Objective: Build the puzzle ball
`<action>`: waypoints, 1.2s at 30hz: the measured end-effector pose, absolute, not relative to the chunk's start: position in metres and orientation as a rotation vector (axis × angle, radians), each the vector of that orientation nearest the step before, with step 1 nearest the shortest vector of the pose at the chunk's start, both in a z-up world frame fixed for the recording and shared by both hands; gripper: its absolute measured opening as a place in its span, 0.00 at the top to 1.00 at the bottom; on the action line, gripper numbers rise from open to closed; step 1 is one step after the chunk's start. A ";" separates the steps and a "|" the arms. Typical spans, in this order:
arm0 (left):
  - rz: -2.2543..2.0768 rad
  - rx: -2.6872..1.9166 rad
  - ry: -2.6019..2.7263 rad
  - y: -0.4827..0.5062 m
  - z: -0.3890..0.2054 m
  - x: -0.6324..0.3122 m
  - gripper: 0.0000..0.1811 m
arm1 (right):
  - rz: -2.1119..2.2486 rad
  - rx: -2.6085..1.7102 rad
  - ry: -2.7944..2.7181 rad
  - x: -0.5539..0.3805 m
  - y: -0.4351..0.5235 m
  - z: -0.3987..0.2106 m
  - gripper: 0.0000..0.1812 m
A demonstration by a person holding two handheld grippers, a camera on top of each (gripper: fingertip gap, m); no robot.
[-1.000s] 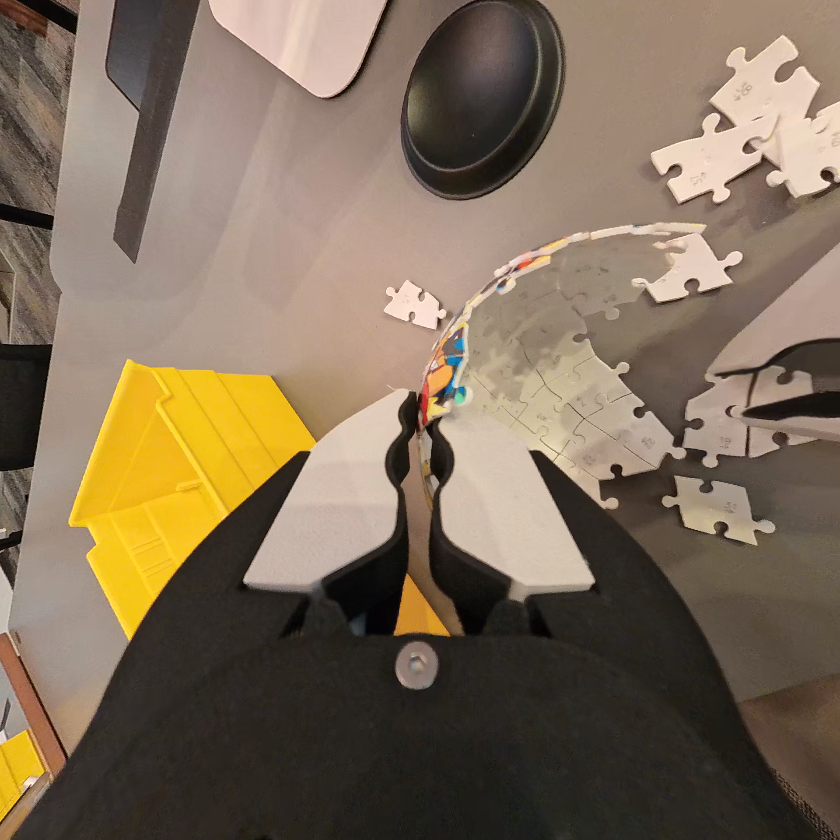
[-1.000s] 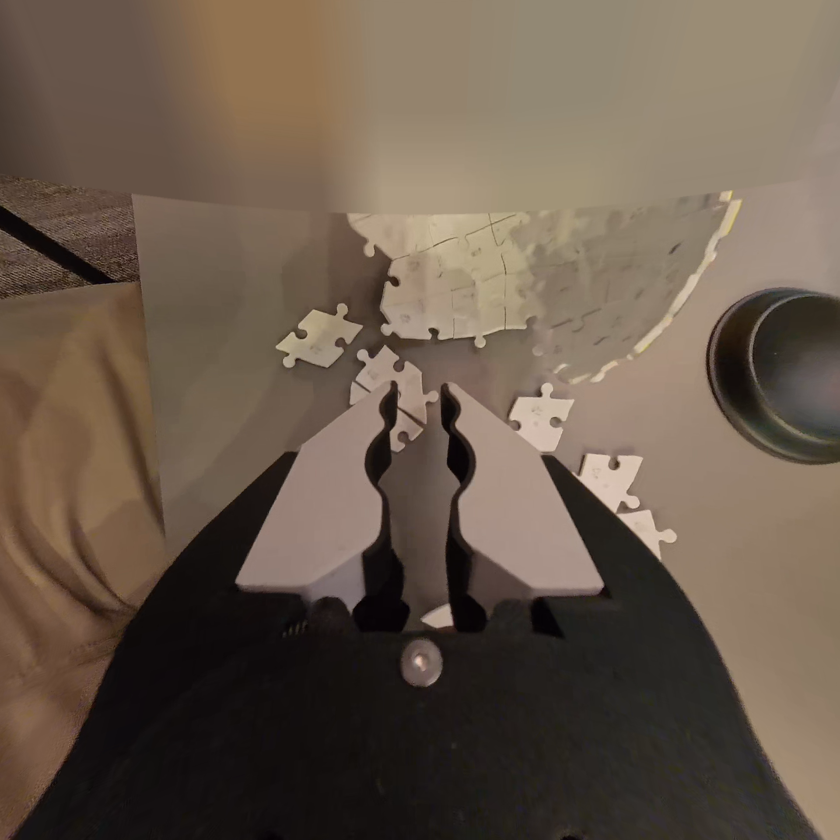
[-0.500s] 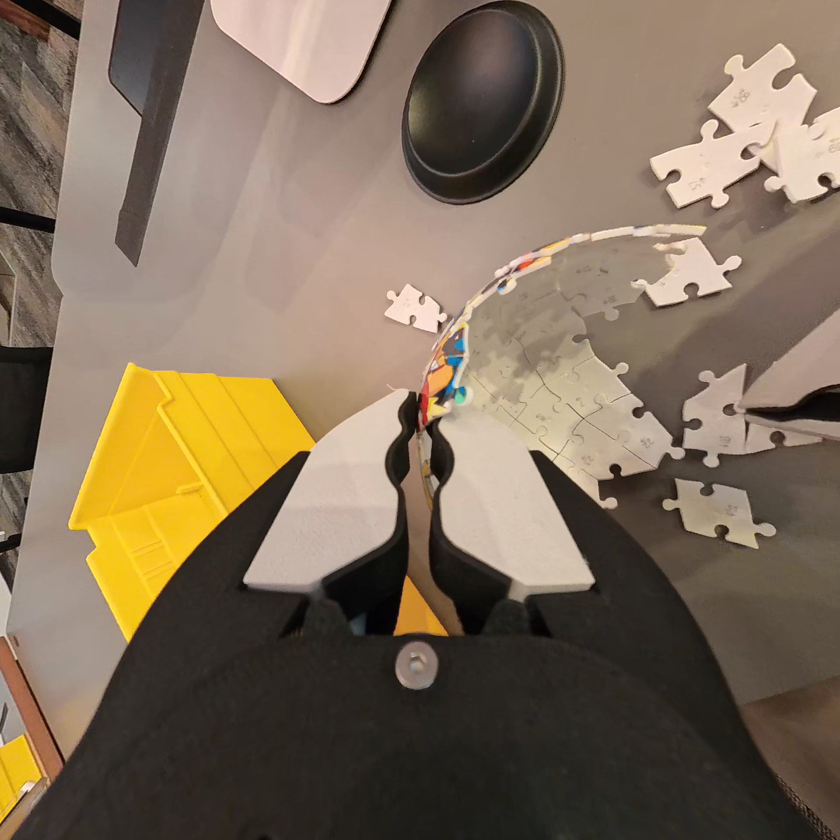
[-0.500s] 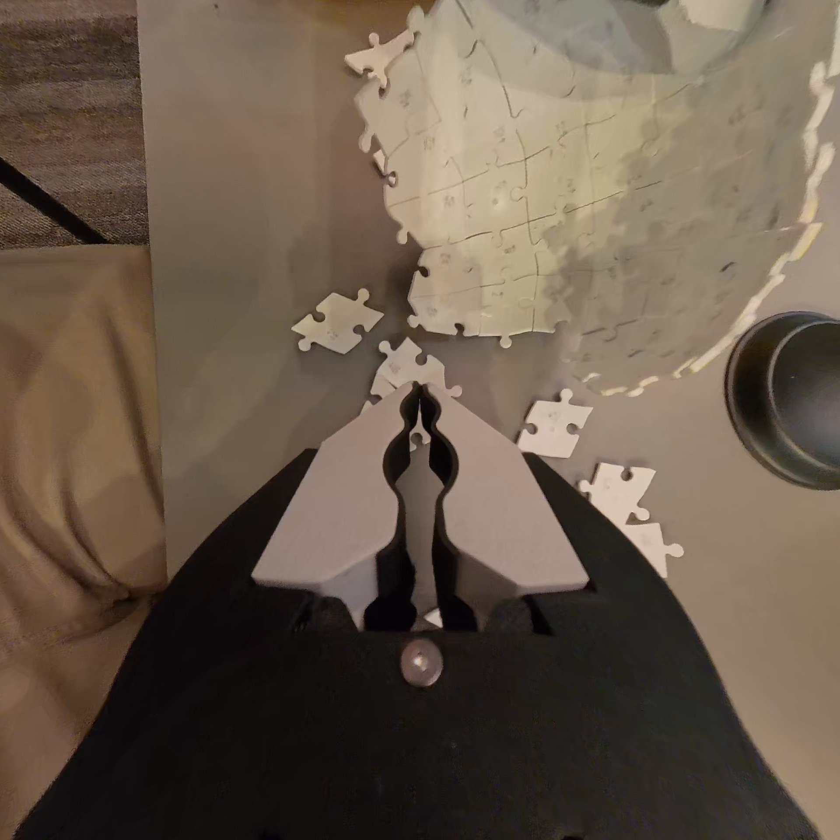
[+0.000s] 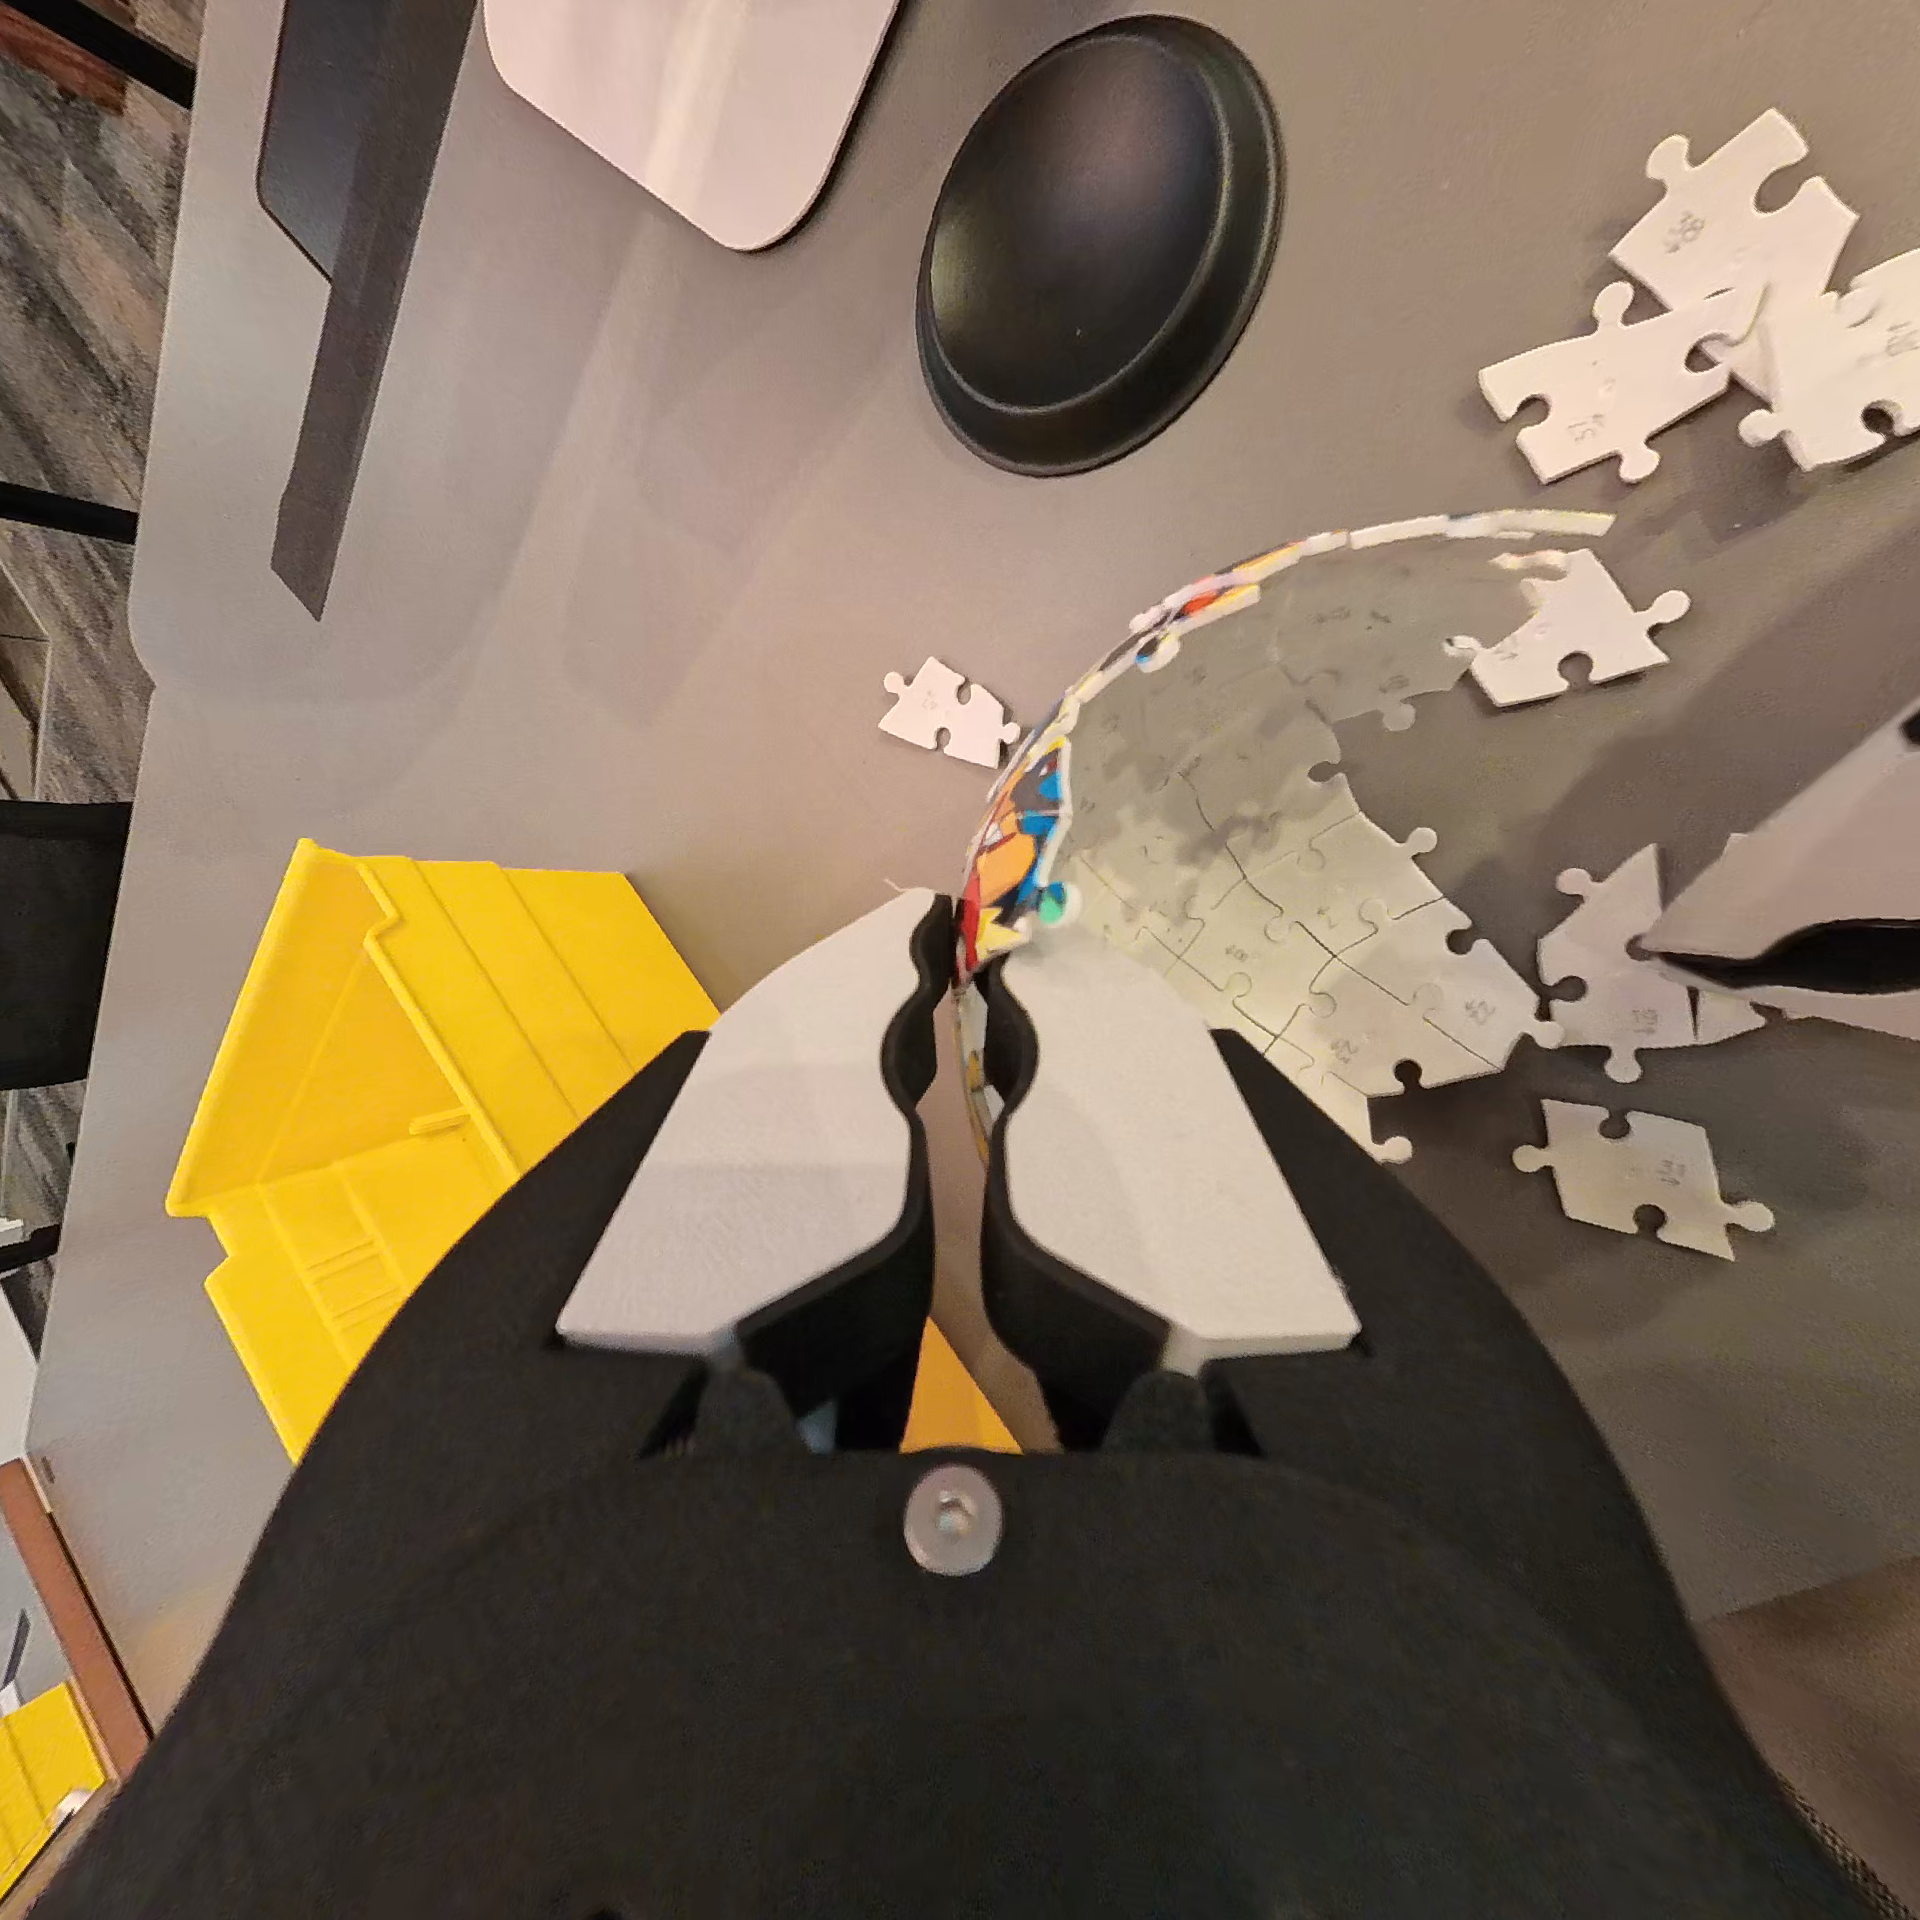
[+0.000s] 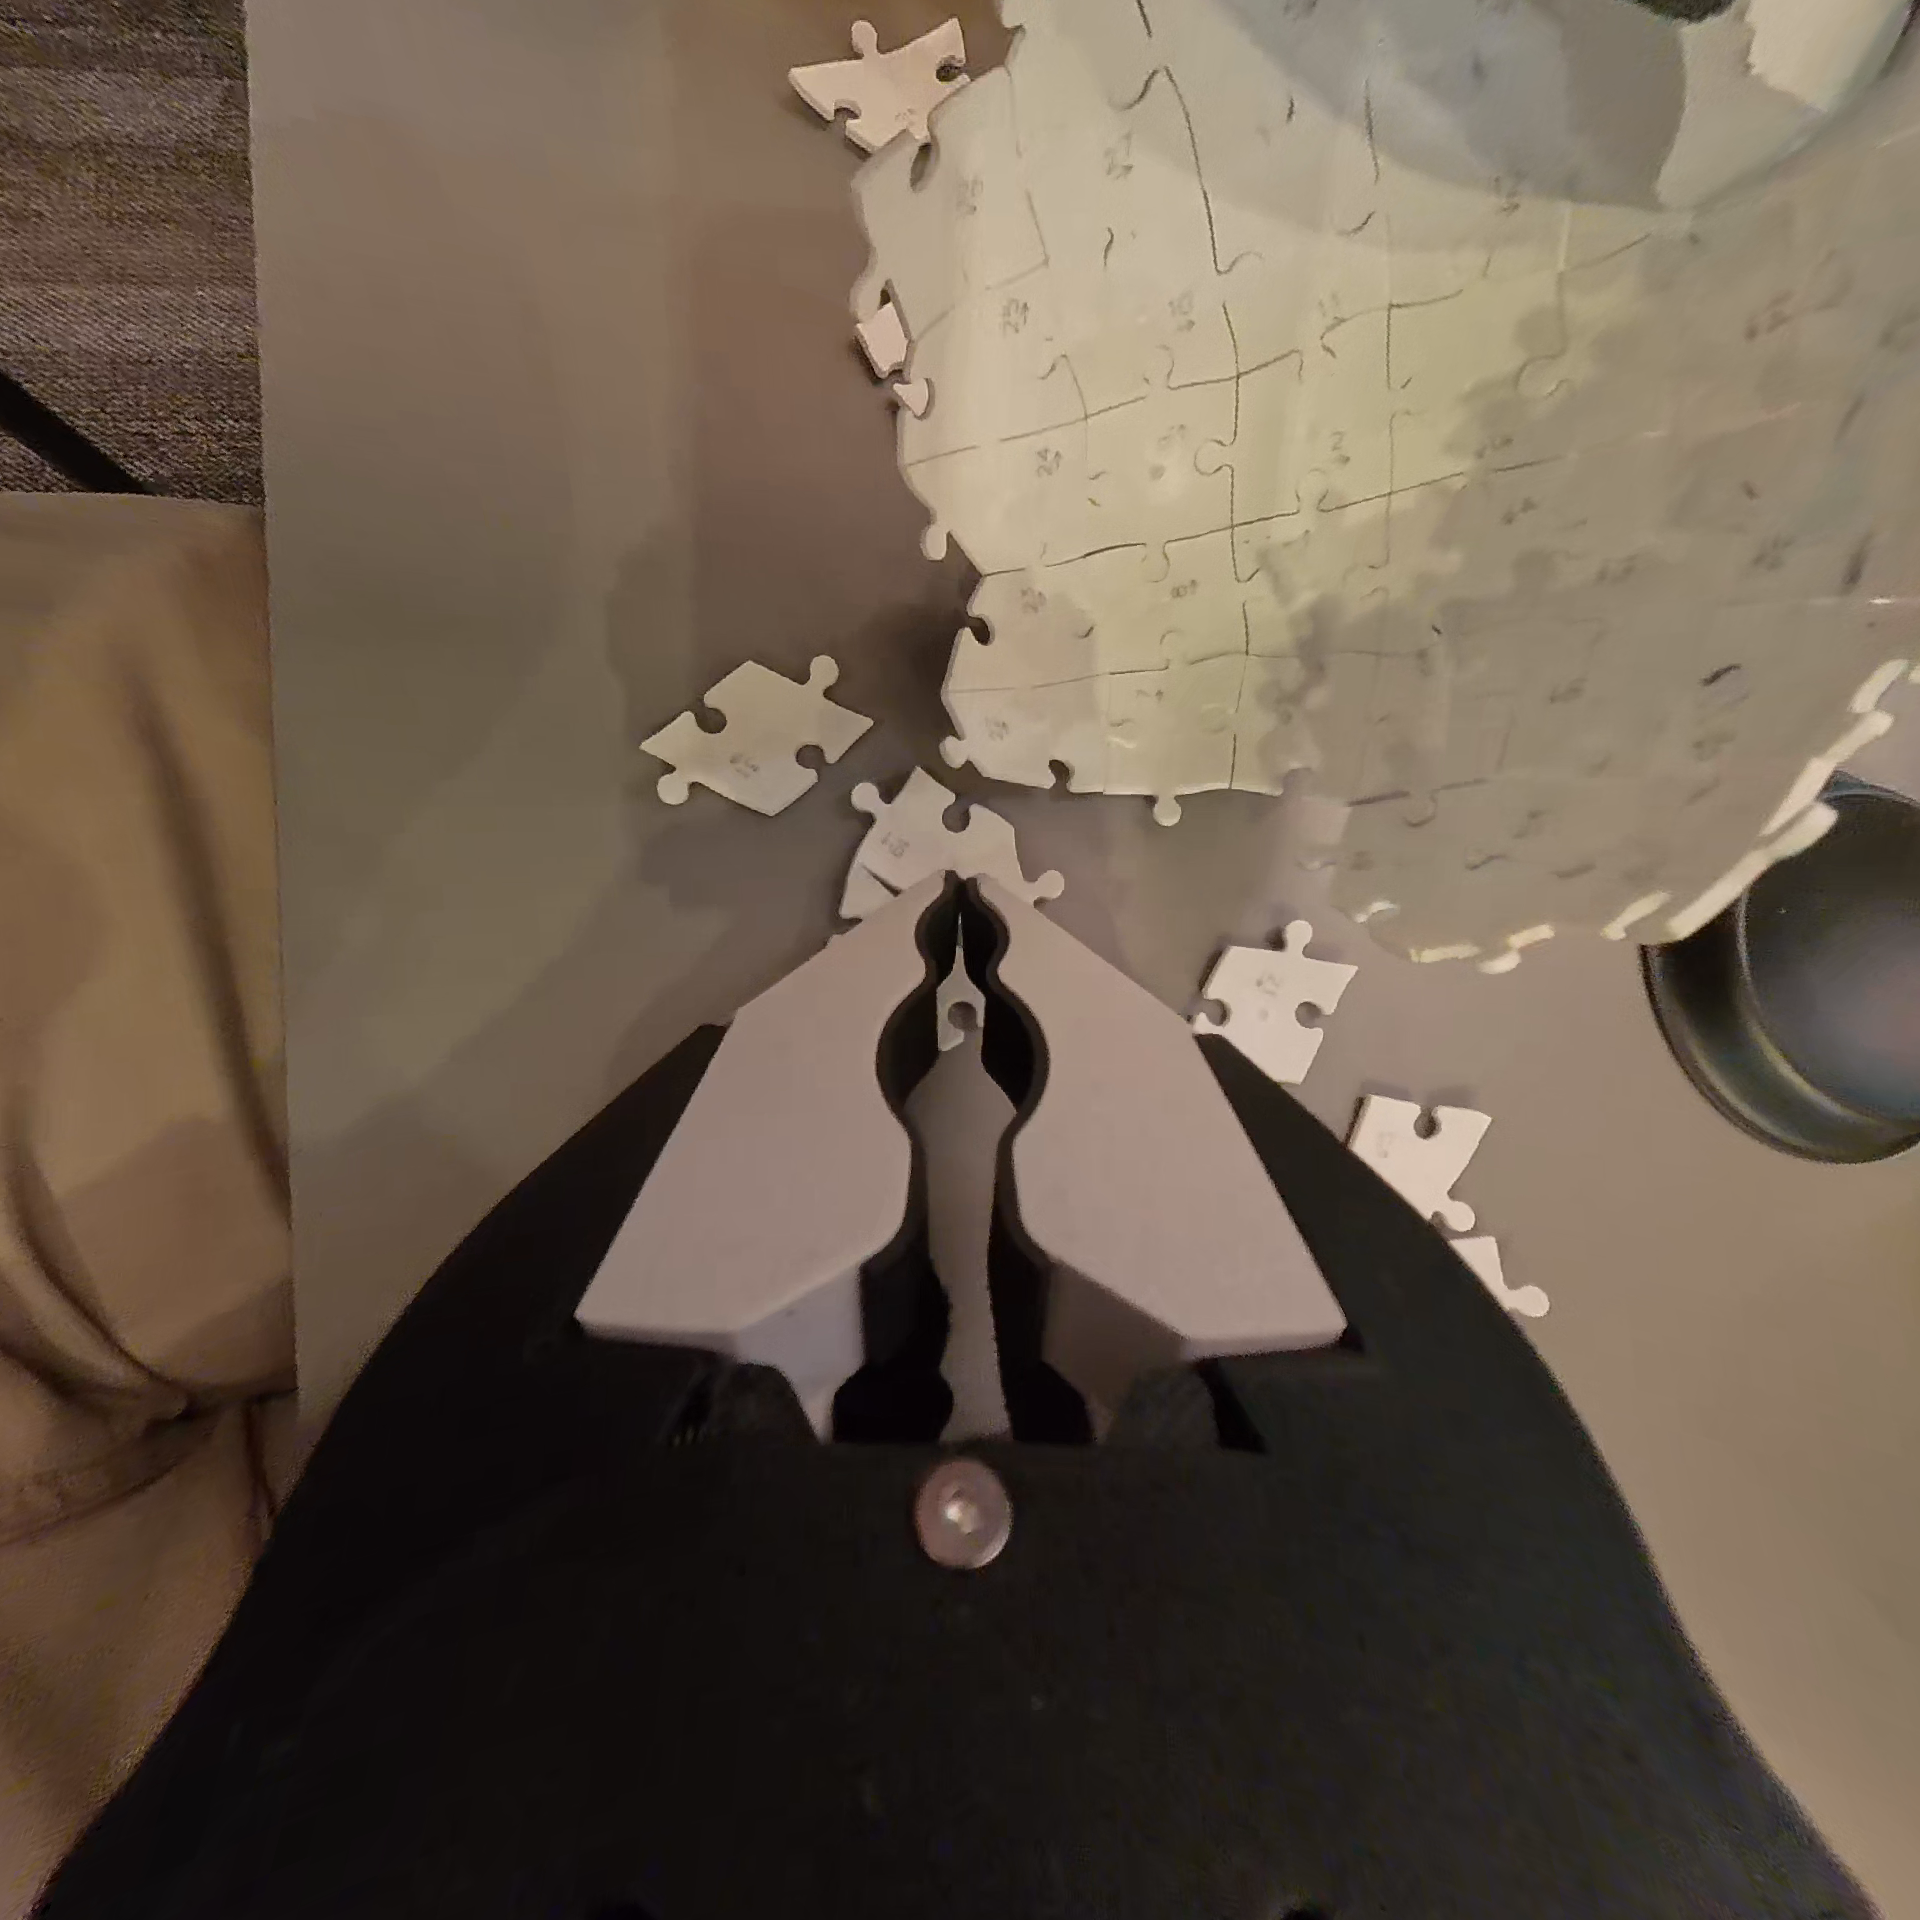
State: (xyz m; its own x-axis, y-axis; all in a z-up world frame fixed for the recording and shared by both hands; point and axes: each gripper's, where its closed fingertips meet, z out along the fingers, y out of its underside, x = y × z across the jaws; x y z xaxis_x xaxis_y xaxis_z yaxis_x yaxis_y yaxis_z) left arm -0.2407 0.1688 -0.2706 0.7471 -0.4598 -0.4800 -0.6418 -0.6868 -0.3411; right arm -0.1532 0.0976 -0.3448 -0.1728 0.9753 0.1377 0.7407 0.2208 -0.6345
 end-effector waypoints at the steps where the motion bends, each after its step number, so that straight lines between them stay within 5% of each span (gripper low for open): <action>1: 0.494 -2.449 0.833 0.169 -0.271 -0.241 0.98 | 0.591 -1.572 -1.979 -0.152 0.098 -0.342 1.00; 36: 0.493 -2.439 0.797 0.171 -0.267 -0.245 0.98 | 0.539 -1.503 -1.944 -0.164 0.099 -0.343 1.00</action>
State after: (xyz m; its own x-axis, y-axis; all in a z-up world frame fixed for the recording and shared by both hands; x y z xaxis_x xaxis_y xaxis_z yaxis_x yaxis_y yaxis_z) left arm -0.2448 0.1707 -0.2669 0.7602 -0.4353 -0.4824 -0.6259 -0.6899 -0.3638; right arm -0.1641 0.0988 -0.3425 -0.1642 0.9615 0.2205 0.7105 0.2703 -0.6497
